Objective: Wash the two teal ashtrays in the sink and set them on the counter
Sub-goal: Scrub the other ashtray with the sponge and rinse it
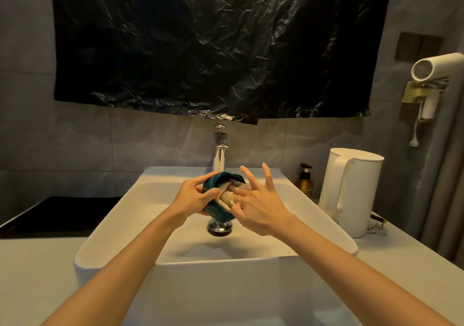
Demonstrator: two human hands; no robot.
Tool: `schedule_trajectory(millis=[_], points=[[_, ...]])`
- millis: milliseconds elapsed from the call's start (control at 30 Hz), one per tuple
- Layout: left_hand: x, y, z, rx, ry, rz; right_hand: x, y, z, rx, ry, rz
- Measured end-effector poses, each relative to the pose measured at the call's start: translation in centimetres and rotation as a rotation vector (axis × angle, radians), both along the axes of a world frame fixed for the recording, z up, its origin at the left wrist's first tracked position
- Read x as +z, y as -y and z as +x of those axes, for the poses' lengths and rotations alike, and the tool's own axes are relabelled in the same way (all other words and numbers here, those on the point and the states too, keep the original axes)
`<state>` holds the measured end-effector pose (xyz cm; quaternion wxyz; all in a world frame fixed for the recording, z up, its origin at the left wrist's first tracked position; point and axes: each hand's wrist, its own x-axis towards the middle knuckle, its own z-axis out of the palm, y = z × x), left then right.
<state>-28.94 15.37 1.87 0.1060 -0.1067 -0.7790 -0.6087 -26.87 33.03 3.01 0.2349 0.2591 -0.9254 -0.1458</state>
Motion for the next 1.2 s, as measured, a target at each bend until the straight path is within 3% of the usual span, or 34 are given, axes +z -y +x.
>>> schedule_trajectory(millis=[300,433,567,967,1200], points=[[0.0,0.0,0.0,-0.043,0.034,-0.030,0.0,0.2,-0.2,0.083,0.014,-0.038],[0.0,-0.1,0.0,-0.025,0.023,-0.010,0.4,0.1,-0.1,-0.021,-0.113,0.077],[-0.1,-0.1,0.0,0.012,-0.003,0.034,0.7,0.3,0.9,-0.008,-0.119,0.149],[-0.5,0.2,-0.4,0.066,-0.029,-0.003,-1.3,2.9,1.7,0.133,0.238,-0.429],[-0.2,0.4,-0.3,0.062,-0.008,0.063,-0.1,-1.2,1.4,0.261,0.044,-0.357]])
